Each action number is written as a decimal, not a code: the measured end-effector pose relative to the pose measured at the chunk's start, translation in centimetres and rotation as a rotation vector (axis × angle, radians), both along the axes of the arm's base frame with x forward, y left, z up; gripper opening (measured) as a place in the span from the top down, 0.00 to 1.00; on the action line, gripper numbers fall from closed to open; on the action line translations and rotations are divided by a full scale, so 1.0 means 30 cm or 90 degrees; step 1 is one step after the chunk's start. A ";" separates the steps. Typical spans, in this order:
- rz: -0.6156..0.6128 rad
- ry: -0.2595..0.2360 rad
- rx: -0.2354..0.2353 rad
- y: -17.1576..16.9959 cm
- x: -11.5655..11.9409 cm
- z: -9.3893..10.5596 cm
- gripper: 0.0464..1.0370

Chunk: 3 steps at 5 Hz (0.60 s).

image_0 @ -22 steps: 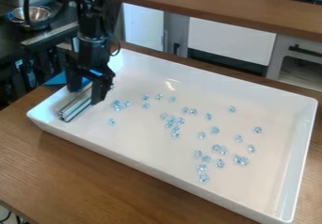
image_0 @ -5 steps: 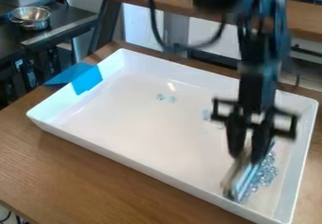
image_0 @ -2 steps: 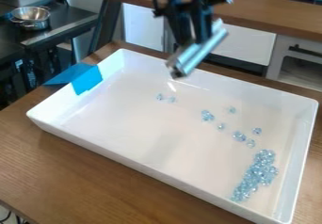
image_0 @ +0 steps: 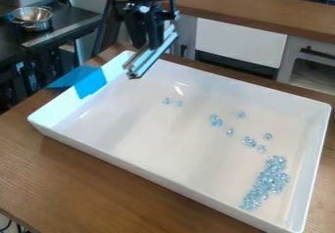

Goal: Sweep into pile

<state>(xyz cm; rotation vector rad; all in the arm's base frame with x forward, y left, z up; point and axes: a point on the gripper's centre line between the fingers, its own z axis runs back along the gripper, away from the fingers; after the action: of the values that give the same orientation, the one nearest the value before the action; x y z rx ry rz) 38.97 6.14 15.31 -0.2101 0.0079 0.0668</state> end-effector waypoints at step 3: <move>0.033 0.016 0.122 0.128 0.039 -0.211 0.72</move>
<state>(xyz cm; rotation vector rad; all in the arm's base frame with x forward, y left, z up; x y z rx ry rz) 40.15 9.97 8.98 -0.0180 0.0216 0.1207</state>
